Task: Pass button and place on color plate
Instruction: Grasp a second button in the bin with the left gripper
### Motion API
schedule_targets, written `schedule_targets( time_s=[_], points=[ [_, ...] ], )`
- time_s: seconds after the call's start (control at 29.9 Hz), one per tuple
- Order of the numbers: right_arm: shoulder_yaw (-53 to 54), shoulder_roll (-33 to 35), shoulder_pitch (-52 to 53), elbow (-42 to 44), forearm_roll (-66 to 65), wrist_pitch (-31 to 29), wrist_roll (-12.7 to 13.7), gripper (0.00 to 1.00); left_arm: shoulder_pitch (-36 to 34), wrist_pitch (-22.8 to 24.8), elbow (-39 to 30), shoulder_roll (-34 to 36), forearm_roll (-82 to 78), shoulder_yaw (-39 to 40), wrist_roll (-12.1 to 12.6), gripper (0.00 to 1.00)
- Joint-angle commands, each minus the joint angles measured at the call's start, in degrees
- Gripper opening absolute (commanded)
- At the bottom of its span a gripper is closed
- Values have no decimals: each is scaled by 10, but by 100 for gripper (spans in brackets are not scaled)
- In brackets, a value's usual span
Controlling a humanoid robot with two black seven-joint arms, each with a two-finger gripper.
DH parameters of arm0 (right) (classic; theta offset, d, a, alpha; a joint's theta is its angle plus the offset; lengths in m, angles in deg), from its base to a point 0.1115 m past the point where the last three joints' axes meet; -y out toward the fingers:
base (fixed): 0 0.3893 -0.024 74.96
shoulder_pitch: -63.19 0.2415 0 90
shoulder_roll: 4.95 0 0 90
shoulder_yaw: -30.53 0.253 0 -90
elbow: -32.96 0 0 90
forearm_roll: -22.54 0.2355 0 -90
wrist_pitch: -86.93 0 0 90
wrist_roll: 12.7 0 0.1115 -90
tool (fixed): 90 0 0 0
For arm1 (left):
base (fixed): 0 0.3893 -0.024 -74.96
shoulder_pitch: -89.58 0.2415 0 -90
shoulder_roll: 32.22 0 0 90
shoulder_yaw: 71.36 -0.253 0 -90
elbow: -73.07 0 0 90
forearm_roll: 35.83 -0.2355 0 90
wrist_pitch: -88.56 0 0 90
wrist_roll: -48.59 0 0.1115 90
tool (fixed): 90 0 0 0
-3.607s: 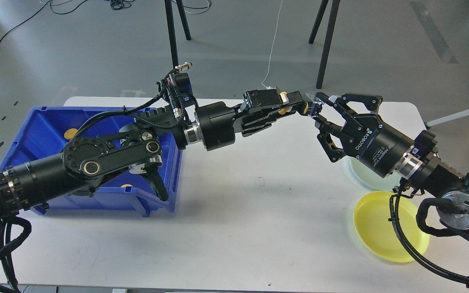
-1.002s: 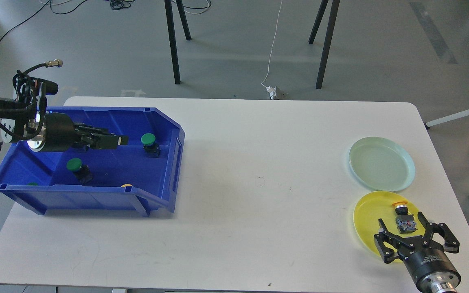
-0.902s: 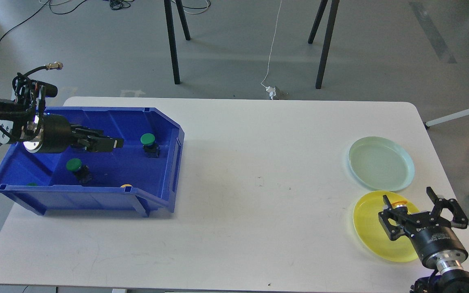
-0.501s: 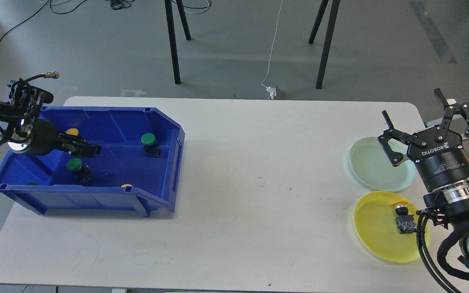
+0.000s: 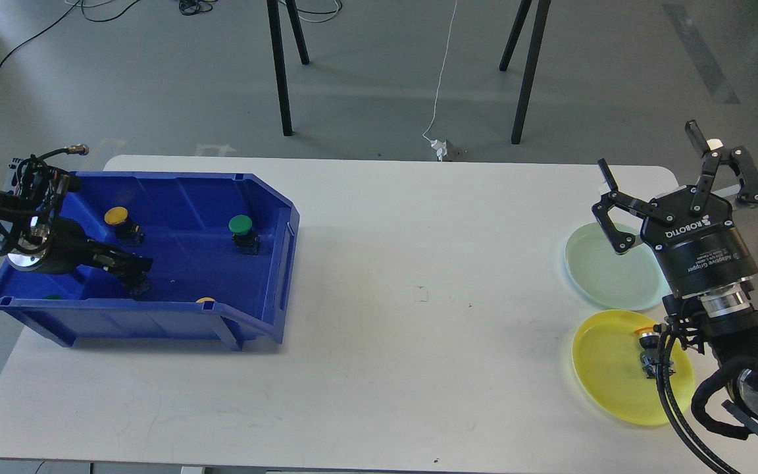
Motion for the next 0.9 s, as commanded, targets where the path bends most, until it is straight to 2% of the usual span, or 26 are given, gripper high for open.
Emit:
schedule_targets(
  time_s=[0.0,0.27,0.47,0.6,0.73,0.77,0.83,0.87],
  points=[
    [-5,0,-7,-1,-1,-1,0,96,6,0,17,-8,3,1,0,76],
    [-3,1,-19,-10,-1,-4,0,96,29,-1,80,-45,4,1,0,76],
    [-4,1,-21,-14,-1,-4,0,97,37,-2,87,-52,5,1,0,71],
    [-4,1,-26,-13,-2,-4,0,96,38,-31,87,-50,-1,-1,0,57],
    [-4,2,-32,-12,-7,-4,0,96,39,-44,87,-50,-1,-1,0,49],
    [-4,1,-35,-12,-8,-4,0,96,40,-44,87,-50,-1,-1,0,40],
    [-4,1,-41,-12,-9,-4,0,96,41,-45,87,-50,-1,-1,0,14],
    [-4,2,-43,-12,-9,-4,0,96,41,-45,87,-51,-1,-1,0,6]
  ],
)
